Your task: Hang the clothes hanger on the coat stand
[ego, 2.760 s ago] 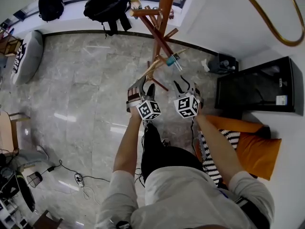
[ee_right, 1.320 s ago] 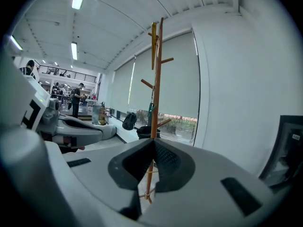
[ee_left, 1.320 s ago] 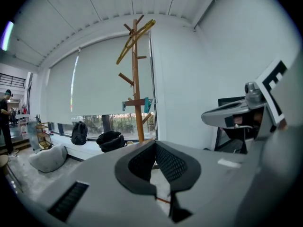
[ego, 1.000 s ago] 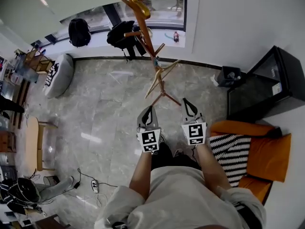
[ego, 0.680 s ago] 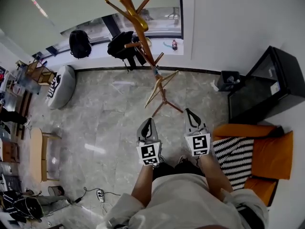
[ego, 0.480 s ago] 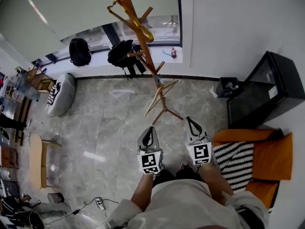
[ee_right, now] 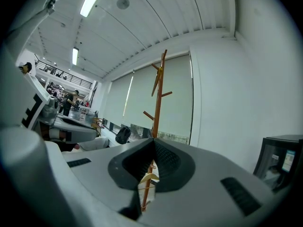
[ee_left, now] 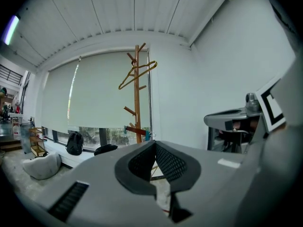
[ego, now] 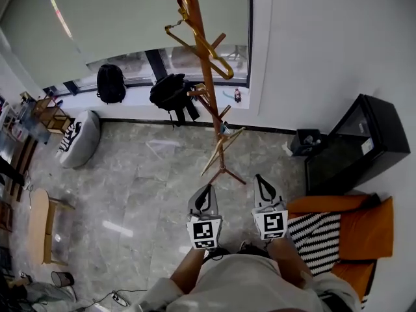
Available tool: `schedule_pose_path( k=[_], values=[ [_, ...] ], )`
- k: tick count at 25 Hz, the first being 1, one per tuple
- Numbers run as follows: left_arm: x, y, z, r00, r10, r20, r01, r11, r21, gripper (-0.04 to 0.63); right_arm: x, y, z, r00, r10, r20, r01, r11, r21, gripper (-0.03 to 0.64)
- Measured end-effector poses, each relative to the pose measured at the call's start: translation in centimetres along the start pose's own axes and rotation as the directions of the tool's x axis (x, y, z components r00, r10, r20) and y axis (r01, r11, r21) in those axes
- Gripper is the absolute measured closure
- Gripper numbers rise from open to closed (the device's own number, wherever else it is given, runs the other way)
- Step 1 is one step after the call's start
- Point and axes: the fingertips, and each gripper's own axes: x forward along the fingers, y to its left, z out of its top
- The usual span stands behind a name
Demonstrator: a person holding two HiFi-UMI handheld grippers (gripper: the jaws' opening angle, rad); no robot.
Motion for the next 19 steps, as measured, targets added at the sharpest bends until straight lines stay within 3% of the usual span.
schedule_pose_path(
  k=[19],
  values=[
    [-0.1,0.9,1.1,1.000,-0.014,0.028,0.015,1.000,-0.018,0.586,0.8,0.5,0.9,1.000,-0.006,0.001,0.006,1.000,-0.016,0.612]
  ],
)
